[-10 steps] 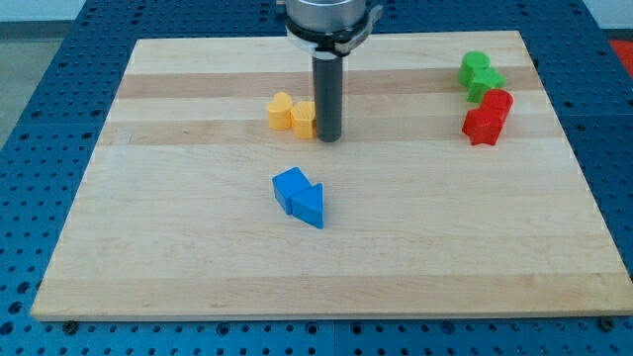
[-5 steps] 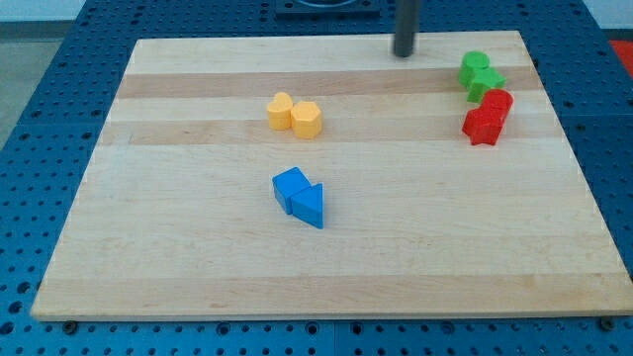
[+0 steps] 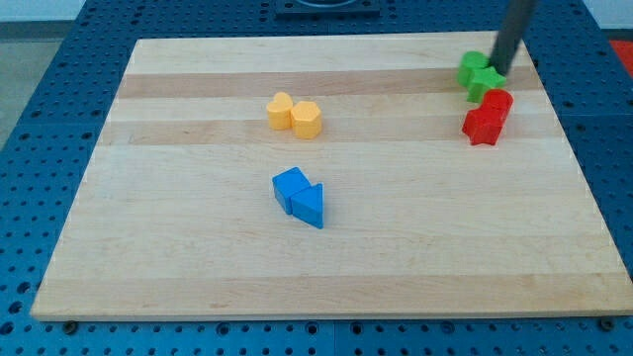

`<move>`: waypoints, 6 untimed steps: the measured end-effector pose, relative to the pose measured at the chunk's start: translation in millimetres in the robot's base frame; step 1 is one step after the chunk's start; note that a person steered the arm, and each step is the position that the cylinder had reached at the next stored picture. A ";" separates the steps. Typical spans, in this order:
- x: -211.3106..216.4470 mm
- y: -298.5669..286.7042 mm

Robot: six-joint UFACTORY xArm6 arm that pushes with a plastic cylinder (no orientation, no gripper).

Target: Move the green circle to the top center

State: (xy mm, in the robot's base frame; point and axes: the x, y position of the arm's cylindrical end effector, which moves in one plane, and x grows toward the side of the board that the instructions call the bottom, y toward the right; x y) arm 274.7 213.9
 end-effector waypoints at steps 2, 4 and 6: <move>-8.8 -79.6; 0.3 -31.4; 4.3 -113.9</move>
